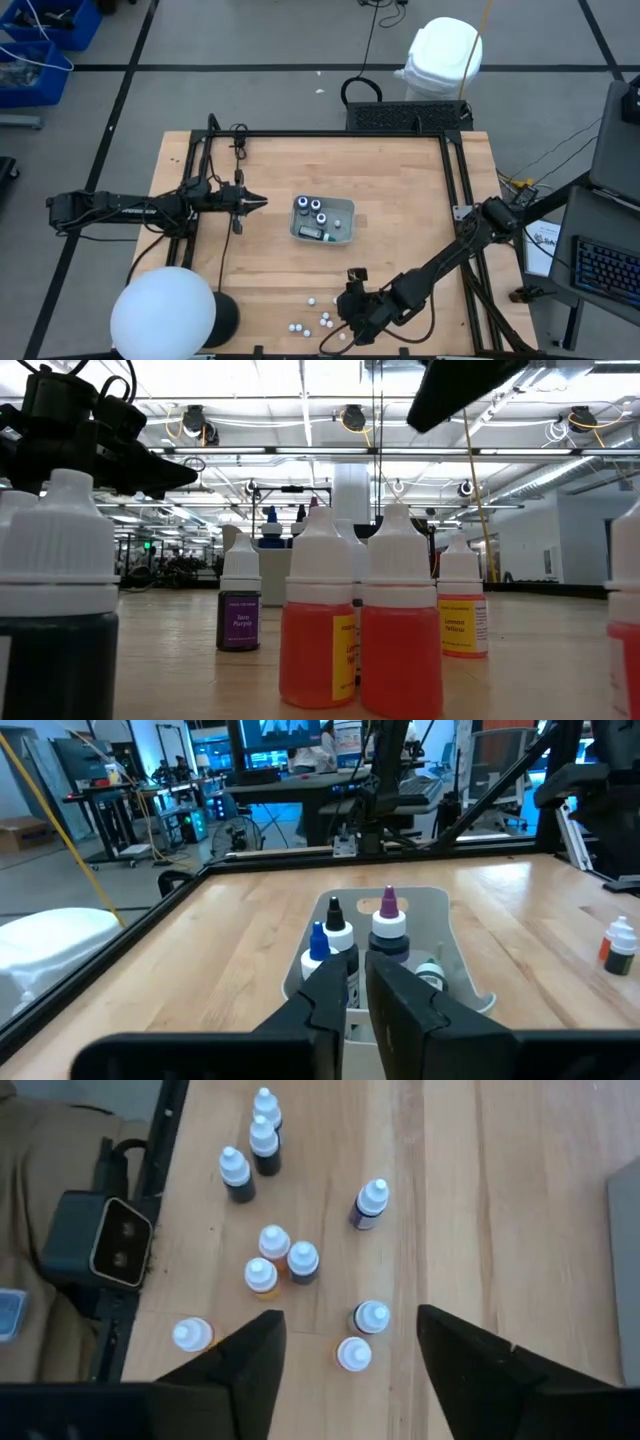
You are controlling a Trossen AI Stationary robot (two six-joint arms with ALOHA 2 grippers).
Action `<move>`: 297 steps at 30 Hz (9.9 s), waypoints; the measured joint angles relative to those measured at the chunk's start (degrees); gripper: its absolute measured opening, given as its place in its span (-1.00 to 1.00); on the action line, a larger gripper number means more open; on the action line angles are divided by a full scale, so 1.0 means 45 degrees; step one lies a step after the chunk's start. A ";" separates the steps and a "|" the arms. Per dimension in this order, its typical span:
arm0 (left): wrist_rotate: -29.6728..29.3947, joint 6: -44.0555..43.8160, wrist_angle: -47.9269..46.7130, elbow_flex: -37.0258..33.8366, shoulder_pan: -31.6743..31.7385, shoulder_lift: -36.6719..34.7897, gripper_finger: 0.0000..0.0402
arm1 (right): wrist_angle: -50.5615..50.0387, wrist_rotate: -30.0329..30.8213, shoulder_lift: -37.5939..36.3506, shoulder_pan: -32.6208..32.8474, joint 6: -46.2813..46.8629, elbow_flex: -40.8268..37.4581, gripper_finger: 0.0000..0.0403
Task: Pick & Place food coloring
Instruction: Put the small orange food coloring bottle into the gray bin, then put the small green food coloring bottle into the gray bin
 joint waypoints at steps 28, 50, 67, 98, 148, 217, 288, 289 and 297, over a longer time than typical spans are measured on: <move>0.0010 -0.0447 -0.0041 0.0010 0.0000 0.0000 -0.82 | 0.5402 0.0038 0.0010 -0.0063 0.1190 -0.4282 0.04; 0.0010 -0.0446 -0.0088 0.0010 -0.0005 0.0005 -0.82 | 0.6136 0.0914 0.0408 -0.0151 0.1569 -0.4387 -0.16; 0.0010 -0.0391 -0.0114 0.0010 -0.0005 0.0005 -0.82 | 0.5540 -0.0815 -0.0139 -0.0536 0.1181 -0.4363 -0.78; 0.0010 -0.0133 -0.0119 0.0010 0.0000 0.0001 -0.82 | 0.6303 0.1269 -0.4857 -0.6985 -0.3829 -0.6733 -0.76; -0.0879 0.0374 -0.0129 0.0010 0.0000 0.0005 -0.82 | 0.8229 -0.0165 -0.1685 -0.7869 -0.2712 -0.6932 -0.70; -0.0977 0.0838 -0.0743 0.0010 0.0000 0.0003 -0.82 | 0.5205 -0.1156 -0.0079 -0.1511 -0.5154 -0.3435 -0.11; -0.1071 0.1333 -0.1399 0.0000 0.0005 0.0000 -0.82 | 0.5145 -0.0145 -0.3856 -0.7343 -0.6367 -0.6286 -0.73; -0.1088 0.1409 -0.1434 0.0000 0.0005 0.0004 -0.82 | 0.5054 -0.0296 -0.3827 -0.7442 -0.6374 -0.6287 -0.73; -0.1112 0.1622 -0.1460 0.0000 0.0010 0.0000 -0.82 | 0.5152 -0.1102 -0.3624 -0.7973 -0.6387 -0.6296 -0.73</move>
